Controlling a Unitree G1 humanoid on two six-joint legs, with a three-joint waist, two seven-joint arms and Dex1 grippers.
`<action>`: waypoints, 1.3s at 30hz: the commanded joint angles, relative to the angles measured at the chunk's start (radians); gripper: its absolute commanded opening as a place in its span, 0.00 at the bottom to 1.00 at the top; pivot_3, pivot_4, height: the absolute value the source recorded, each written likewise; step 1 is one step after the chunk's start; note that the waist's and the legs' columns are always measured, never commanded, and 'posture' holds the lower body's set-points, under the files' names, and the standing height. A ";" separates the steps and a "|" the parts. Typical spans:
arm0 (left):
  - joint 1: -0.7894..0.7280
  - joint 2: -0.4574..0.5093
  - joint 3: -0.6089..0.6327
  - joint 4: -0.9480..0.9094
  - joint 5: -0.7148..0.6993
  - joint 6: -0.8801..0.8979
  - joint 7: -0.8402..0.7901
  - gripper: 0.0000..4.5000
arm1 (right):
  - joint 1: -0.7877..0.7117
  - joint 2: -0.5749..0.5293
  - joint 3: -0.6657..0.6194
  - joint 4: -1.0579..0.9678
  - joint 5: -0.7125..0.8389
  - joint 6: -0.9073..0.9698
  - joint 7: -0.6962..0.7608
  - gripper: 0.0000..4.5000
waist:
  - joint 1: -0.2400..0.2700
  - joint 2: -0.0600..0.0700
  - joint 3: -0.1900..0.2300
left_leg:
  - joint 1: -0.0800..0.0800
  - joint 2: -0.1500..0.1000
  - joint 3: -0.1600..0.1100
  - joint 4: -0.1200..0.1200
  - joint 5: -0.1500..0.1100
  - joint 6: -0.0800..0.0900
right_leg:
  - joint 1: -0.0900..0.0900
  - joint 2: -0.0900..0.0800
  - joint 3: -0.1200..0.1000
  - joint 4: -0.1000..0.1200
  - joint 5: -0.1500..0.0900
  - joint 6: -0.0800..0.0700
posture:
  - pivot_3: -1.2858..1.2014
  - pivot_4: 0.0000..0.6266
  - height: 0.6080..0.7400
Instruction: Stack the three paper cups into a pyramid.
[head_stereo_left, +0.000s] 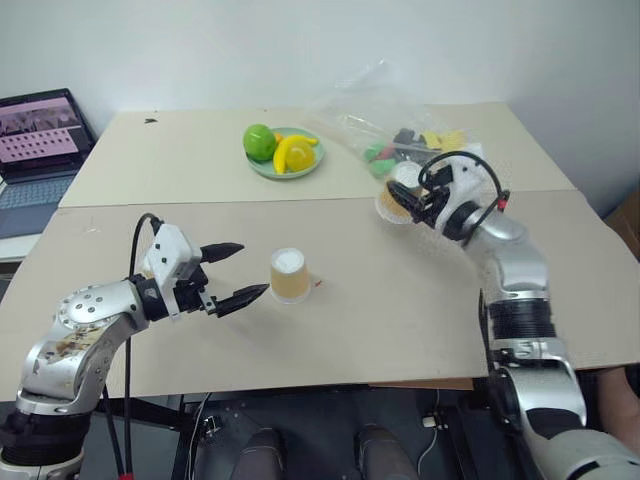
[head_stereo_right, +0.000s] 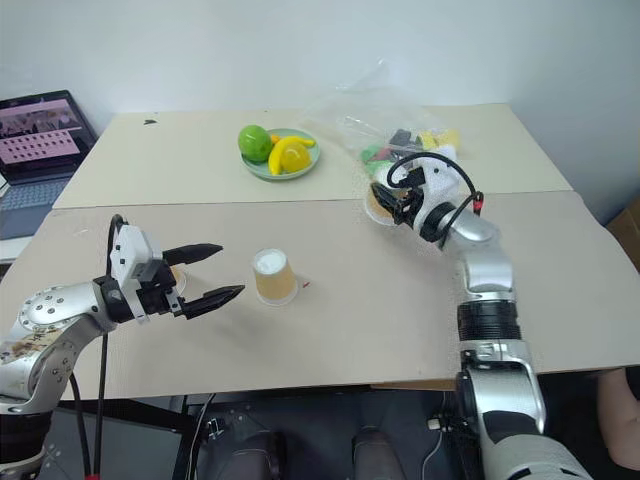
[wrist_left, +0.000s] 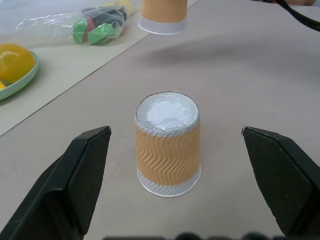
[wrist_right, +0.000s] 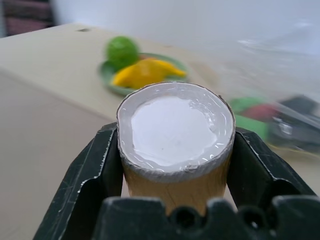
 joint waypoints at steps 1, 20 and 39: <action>-0.006 0.003 0.005 -0.027 -0.007 0.000 -0.002 1.00 | 0.077 -0.114 0.094 -0.196 0.126 0.058 0.319 0.68 | 0.003 0.000 0.000 | 0.000 0.000 0.000 0.000 0.000 0.000 | 0.000 0.000 0.000 0.000 0.000 0.000 | 0.52 0.24 1.00; 0.003 0.016 0.050 -0.094 -0.040 0.066 0.021 1.00 | -0.054 0.018 0.251 0.292 -0.080 -0.291 0.444 0.68 | 0.005 -0.001 0.000 | 0.002 0.000 0.000 0.000 0.000 0.000 | 0.001 0.000 0.000 0.001 0.000 0.000 | 0.52 0.24 1.00; 0.005 0.018 0.056 -0.099 -0.046 0.076 0.038 1.00 | -0.164 0.179 0.272 0.430 -0.176 -0.324 0.400 0.93 | -0.004 -0.001 0.000 | 0.003 0.000 0.000 0.000 0.000 0.000 | 0.001 0.000 0.000 0.002 0.000 0.000 | 0.52 0.24 1.00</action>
